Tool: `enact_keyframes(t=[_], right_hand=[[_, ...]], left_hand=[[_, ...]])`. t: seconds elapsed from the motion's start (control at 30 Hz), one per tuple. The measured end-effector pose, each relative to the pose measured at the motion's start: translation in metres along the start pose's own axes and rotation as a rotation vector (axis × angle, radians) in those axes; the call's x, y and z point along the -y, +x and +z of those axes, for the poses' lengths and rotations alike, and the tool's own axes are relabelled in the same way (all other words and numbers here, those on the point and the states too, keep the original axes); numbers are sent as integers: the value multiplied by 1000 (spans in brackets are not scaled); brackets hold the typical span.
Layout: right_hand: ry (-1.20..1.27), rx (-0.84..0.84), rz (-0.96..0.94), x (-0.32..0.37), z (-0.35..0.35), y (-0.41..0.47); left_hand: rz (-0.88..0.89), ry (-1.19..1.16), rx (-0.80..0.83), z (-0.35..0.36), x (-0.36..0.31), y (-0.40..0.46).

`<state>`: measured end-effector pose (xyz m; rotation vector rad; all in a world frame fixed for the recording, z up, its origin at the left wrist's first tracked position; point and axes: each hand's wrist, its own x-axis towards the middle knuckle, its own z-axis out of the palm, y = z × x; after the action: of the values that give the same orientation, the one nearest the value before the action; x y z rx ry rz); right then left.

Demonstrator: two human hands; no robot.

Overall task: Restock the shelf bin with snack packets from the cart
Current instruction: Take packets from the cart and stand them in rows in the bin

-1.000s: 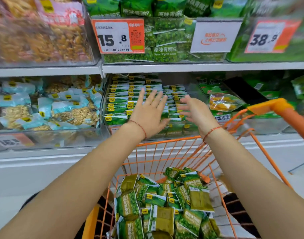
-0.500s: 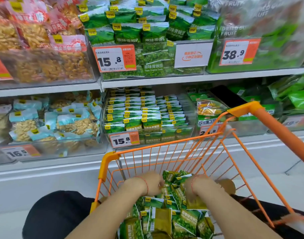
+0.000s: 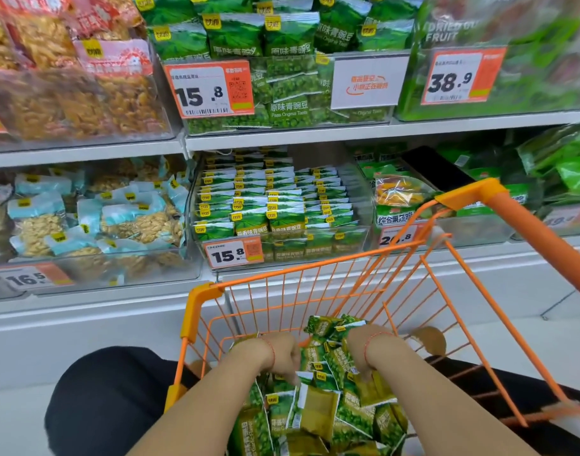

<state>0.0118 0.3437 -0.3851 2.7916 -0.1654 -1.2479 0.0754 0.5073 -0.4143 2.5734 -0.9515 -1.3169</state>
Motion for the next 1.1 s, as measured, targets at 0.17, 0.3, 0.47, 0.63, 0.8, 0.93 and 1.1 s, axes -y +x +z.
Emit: enact_keyframes(t=[0.17,0.3,0.47,0.63,0.8,0.93,1.1], right_hand=[[308,-233,-45,-17,-21,-12],[776,-491,-266,-26,-40,-40],[1259,-561,-522,-23,-30,-64],[1217,-636,-545,-11,-28,-61],[1286,-720,-595,-4,-31,-68],[1514,-675,-583,-4,-35,-74],[1624,-646,-470,-5,-34,-73]], left_hand=[[52,-66,-131,-21,-6,-19],[252,-448,-429,-52,-7,-53],[408,-1059,-311,-61,13,-76],[403,-1103,-318,-58,12,-76],[394,-1079,-153,-53,5,-73],[372,-1150,-300,-51,5,-70],[422,-959,-471,-49,2,-71]])
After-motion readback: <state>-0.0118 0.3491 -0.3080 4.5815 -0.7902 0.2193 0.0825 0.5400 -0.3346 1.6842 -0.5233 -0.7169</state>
